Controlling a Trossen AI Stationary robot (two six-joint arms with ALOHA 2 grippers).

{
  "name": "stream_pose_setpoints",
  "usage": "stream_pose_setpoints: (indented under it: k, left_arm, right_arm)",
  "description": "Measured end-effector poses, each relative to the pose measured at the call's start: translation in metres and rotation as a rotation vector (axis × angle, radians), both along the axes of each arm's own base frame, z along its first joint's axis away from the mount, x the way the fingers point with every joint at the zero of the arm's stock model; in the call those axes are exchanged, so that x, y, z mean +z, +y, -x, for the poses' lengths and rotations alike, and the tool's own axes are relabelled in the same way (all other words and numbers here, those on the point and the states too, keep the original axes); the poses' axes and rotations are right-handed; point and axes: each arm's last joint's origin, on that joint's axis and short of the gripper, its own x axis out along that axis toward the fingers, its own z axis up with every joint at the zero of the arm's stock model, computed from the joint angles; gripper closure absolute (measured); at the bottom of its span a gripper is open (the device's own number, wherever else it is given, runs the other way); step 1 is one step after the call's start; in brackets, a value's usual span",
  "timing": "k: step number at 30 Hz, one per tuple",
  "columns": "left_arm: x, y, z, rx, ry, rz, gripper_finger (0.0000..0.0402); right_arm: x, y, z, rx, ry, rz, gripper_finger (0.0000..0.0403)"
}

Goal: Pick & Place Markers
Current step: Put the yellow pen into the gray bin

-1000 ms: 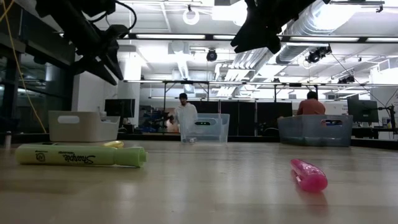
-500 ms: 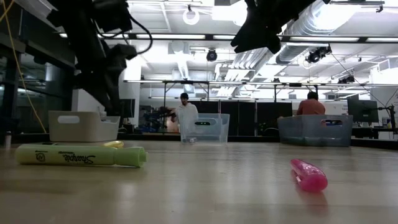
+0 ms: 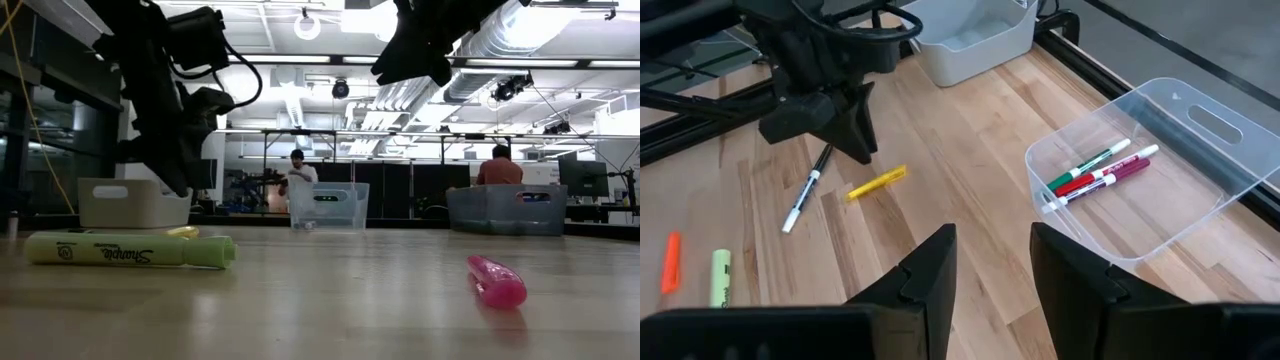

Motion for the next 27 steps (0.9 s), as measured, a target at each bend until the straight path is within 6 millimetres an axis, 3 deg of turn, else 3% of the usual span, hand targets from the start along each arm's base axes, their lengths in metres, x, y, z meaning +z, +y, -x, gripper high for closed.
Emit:
stream_pose_setpoints:
  k: [9,19,27]
  left_arm:
    - [-0.002,0.000,-0.001,-0.005,0.005,-0.005,0.0289]
    - [-0.024,0.001,-0.009,0.013,0.100,0.058,0.0194]
    - [-0.034,0.001,-0.012,0.067,0.146,0.079,0.0186]
  right_arm:
    - [0.000,0.000,0.000,0.001,0.001,0.001,0.0284]
    - [0.000,0.000,0.000,-0.011,0.007,0.010,0.0284]
    - [-0.001,0.000,0.001,-0.012,0.017,0.007,0.0284]
